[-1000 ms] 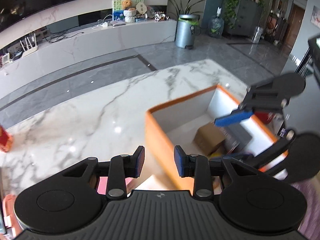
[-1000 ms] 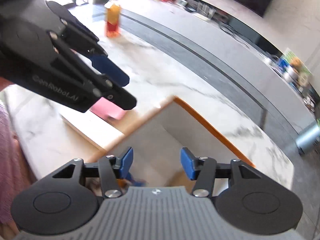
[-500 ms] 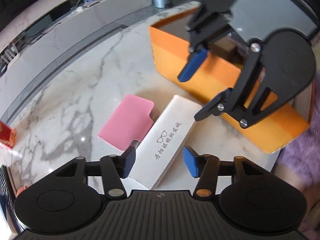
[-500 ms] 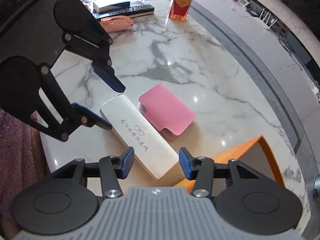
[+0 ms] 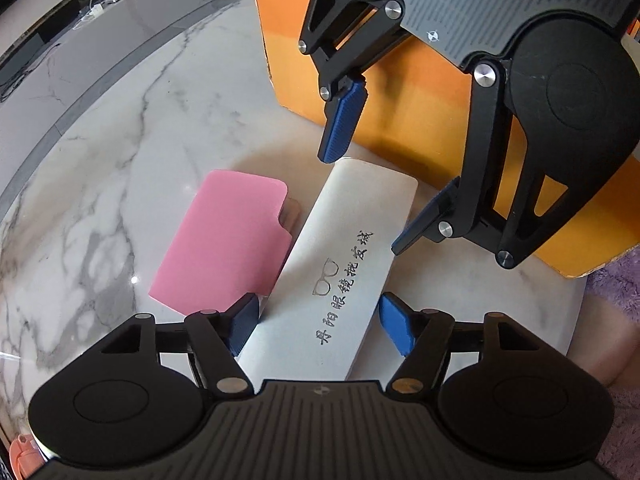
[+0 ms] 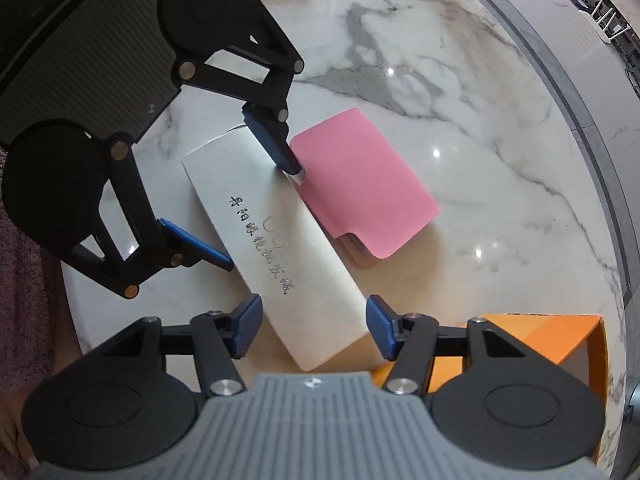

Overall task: Organize objects
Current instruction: 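Move both tools back to the table toward the white case and pink holder, then grasp the white glasses case with the left tool while the right tool grasps the pink card holder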

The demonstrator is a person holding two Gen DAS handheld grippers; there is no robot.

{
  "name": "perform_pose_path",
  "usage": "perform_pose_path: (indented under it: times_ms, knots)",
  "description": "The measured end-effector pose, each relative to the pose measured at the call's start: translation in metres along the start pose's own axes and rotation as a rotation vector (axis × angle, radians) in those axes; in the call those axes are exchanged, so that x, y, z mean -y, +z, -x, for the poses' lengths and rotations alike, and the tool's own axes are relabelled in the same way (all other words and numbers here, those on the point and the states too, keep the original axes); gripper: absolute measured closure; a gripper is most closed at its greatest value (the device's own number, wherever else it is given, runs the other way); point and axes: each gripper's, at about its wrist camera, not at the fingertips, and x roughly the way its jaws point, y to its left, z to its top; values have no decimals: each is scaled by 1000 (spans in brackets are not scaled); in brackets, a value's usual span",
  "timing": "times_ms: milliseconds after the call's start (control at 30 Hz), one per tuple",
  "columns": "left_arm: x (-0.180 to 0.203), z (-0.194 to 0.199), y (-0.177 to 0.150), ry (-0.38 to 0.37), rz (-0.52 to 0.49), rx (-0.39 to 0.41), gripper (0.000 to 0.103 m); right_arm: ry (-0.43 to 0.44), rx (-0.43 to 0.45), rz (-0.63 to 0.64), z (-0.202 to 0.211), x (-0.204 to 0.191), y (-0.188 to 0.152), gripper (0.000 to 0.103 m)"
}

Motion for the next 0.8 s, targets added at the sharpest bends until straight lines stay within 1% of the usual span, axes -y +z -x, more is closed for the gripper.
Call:
perform_pose_path:
  times_ms: [167, 200, 267, 333, 367, 433, 500, 667, 800]
  knots:
    - [4, -12, 7, -18, -30, -13, 22, 60, -20, -28, -5, 8, 3, 39]
    - [6, -14, 8, -17, -36, -12, 21, 68, -24, -29, -7, 9, 2, 39]
    - [12, -16, 11, -12, -56, 7, 21, 66, -21, -14, -9, 7, 2, 36]
    - [15, -17, 11, -9, -61, 12, 20, 71, -20, -19, -9, 7, 2, 36]
    - [14, -17, 11, -6, -56, 12, 23, 72, -21, -19, -8, 8, 2, 37]
    - [14, -14, 7, -8, -53, 10, 23, 84, -18, -11, -6, 8, 2, 39]
    - [12, -12, 3, -5, -48, -8, 24, 107, 0, -1, 1, 11, 5, 39]
    - [1, 0, -18, 1, 14, -75, 24, 116, 49, 57, 26, 18, 18, 38]
    - [-15, 10, -41, 9, 99, -115, 25, 51, 49, 123, 25, 22, 34, 38]
